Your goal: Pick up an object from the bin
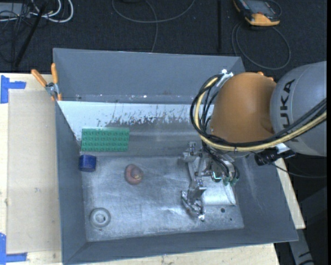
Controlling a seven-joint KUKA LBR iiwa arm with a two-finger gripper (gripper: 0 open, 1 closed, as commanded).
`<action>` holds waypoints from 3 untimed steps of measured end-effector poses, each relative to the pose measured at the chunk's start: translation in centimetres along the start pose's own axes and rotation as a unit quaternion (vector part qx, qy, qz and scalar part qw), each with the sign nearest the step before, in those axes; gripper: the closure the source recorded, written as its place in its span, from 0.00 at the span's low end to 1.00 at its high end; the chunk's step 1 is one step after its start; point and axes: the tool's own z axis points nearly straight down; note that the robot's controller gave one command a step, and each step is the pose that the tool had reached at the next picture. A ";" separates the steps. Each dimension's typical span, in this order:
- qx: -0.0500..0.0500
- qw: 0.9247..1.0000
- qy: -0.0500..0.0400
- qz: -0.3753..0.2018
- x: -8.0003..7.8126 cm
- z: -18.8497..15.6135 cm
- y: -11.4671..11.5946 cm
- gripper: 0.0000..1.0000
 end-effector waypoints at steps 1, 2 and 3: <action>0.001 1.000 -0.001 -0.016 -1.7 6.5 -5.1 0.00; 0.000 0.998 -0.009 -0.062 3.1 11.7 -5.9 0.00; -0.008 0.991 -0.005 -0.131 -0.1 11.6 -8.7 0.00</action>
Offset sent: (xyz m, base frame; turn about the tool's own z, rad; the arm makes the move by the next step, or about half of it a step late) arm 0.0180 -0.0479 -0.0607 -0.0354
